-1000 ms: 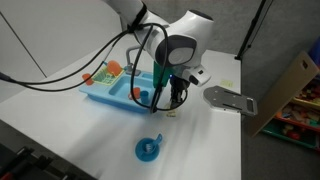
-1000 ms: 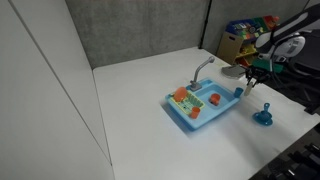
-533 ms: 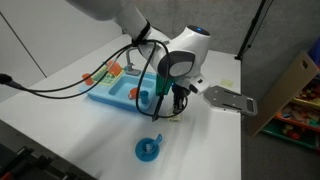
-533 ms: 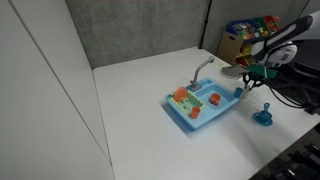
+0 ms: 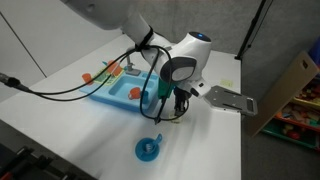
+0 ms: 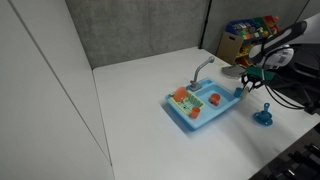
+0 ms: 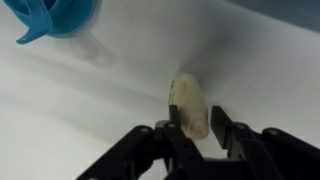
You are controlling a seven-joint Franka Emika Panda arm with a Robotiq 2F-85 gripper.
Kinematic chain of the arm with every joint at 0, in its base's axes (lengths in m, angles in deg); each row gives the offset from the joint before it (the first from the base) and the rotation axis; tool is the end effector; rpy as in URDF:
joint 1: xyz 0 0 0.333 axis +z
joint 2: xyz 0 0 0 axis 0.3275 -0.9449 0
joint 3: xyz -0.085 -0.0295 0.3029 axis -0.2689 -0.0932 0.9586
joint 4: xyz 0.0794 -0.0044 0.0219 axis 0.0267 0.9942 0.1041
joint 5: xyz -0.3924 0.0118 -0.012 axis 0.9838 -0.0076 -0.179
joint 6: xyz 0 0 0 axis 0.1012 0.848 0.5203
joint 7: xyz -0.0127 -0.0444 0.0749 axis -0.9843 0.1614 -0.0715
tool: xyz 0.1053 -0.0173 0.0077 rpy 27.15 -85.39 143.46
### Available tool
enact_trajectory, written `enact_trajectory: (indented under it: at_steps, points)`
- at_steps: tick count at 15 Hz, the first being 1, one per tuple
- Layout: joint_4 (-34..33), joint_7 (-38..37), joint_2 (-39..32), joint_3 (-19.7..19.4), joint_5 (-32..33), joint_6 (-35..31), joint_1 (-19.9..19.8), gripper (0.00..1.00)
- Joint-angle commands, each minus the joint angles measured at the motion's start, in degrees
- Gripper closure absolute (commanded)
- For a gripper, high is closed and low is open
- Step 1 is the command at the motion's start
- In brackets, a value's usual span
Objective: Pick up the detergent and put it on the table
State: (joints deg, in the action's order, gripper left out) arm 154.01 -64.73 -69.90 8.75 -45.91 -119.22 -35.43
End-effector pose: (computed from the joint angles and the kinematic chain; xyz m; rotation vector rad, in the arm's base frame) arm 0.6021 -0.3111 0.0921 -2.5197 1.7928 0.1376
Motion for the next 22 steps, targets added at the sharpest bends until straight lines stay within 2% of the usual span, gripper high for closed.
enact_trajectory:
  at_steps: [1,3,5,15,22]
  points:
    - [-1.61,0.20,-0.08,0.41,-0.94,1.55,-1.16,0.30]
    - [0.09,1.28,1.91,0.28,-0.34,2.68,-1.17,0.13]
    - [1.80,2.29,3.81,-0.11,0.42,3.41,-0.70,0.01]
    - [13.31,6.67,17.17,-1.17,8.24,5.95,5.20,0.00]
    - [23.85,10.91,27.43,-0.31,14.46,2.54,9.85,0.00]
